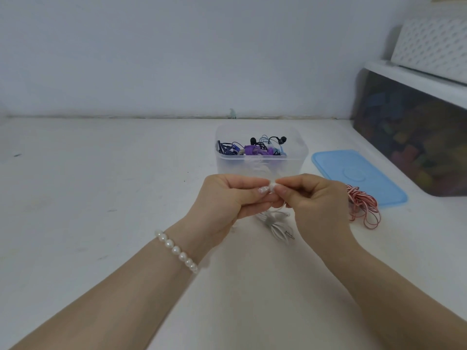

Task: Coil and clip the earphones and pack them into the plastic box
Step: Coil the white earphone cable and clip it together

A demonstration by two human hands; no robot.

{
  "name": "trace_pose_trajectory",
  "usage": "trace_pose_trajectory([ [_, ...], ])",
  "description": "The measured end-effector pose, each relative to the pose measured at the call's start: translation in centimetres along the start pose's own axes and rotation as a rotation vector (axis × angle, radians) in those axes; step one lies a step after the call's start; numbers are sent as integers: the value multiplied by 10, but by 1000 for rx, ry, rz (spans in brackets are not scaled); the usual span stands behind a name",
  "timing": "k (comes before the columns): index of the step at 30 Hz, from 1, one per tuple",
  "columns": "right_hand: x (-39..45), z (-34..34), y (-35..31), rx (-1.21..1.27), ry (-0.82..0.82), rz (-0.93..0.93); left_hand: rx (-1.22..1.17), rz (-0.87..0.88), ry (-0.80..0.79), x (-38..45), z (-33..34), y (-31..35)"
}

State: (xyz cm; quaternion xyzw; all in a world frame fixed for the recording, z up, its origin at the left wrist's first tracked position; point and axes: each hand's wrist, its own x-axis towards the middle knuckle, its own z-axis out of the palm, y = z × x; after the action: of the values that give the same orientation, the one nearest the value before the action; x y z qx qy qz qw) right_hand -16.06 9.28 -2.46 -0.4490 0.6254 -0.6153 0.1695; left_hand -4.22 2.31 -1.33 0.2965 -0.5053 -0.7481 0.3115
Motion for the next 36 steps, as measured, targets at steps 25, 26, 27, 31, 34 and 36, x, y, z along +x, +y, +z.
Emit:
trace_pose_trajectory([
  [25,10,-12,-1,283,-151,208,38,36,-13,5,-4,0],
  [26,9,-12,-2,285,-153,210,30,35,-21,5,-4,0],
  [27,9,-13,-2,284,-151,212,20,32,-27,5,-4,0],
  [31,8,-13,-4,348,-167,244,-9,19,-34,5,-4,-1],
  [34,8,-13,-5,425,-205,295,-23,3,-29,7,-4,-2],
  [36,8,-13,-5,443,-222,315,-9,11,-19,8,-4,-3],
])
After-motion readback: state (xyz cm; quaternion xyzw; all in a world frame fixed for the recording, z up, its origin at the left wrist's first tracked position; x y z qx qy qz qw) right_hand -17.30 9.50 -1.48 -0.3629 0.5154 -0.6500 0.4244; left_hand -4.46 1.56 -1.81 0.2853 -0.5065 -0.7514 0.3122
